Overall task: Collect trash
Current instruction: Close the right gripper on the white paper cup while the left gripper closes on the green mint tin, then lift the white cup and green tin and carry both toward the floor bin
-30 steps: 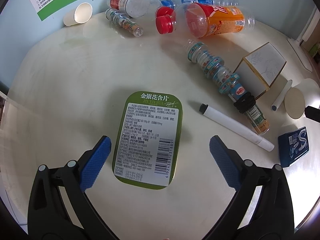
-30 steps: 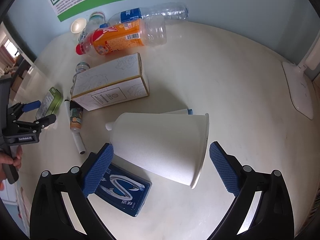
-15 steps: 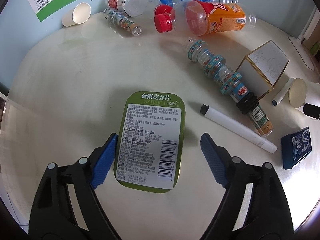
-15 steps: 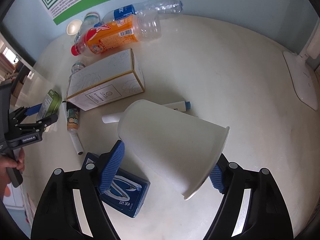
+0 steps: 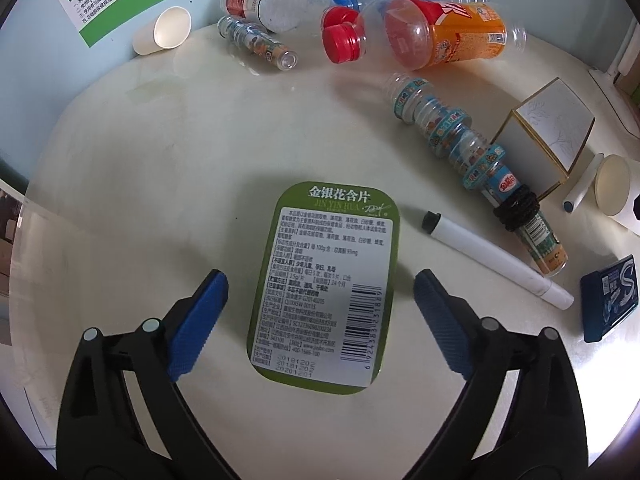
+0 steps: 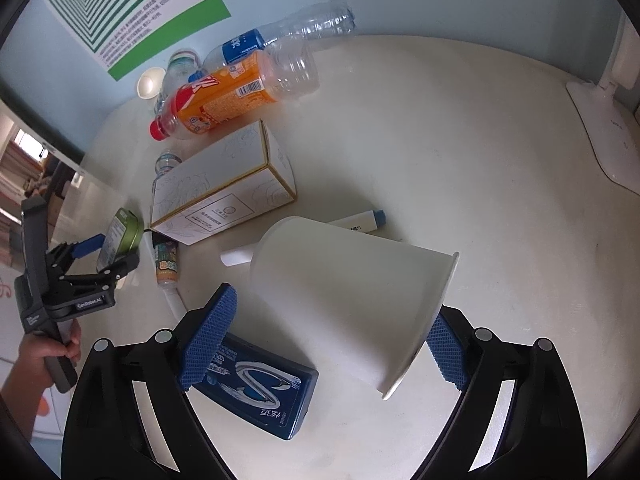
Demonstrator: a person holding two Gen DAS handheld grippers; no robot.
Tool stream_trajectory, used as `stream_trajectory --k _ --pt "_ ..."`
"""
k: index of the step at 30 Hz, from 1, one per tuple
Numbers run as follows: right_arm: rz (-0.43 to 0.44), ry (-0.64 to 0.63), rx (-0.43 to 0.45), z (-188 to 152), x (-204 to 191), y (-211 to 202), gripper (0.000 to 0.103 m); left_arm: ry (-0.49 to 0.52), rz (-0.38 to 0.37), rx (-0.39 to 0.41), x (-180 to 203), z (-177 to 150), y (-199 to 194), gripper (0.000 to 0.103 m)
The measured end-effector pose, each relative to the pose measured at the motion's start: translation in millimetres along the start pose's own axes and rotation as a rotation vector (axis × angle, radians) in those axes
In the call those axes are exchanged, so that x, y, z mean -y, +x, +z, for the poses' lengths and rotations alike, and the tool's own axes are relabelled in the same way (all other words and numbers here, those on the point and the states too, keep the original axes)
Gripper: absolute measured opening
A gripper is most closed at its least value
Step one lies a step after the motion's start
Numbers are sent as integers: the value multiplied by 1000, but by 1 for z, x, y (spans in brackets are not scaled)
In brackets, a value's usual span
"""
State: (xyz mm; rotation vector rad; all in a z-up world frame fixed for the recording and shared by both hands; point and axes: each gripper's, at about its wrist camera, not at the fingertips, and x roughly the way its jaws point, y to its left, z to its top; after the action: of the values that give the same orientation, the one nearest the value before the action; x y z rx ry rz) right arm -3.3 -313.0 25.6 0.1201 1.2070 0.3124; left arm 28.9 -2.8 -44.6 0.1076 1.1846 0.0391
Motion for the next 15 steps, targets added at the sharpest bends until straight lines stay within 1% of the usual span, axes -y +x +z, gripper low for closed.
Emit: stream_trajectory --k 3,6,7,8,9,10,11,14,15 --pt "-44 -23 -2 1 -10 7 89 -22 -18 0 -4 3 3 92" --pt "-98 -25 -12 2 -17 18 89 -62 -56 -6 -9 5 6 92" --pt "-107 -22 -12 2 -18 21 89 -69 -74 -5 -11 6 7 89" --pt "-102 -13 -11 2 -18 23 88 -78 -91 1 -12 5 7 82" --pt "-92 0 -6 3 -17 23 84 -71 -90 9 -11 5 6 78" --pt "-79 9 -4 3 -16 23 76 -59 -95 13 -10 6 4 70" --pt "-68 10 -8 3 -16 23 72 -50 -100 14 -9 7 3 64" --pt "-50 -1 -9 3 -15 21 72 -27 -108 8 -4 6 2 62" --pt "-43 -4 -4 2 -15 18 71 -21 -110 7 -2 5 1 62"
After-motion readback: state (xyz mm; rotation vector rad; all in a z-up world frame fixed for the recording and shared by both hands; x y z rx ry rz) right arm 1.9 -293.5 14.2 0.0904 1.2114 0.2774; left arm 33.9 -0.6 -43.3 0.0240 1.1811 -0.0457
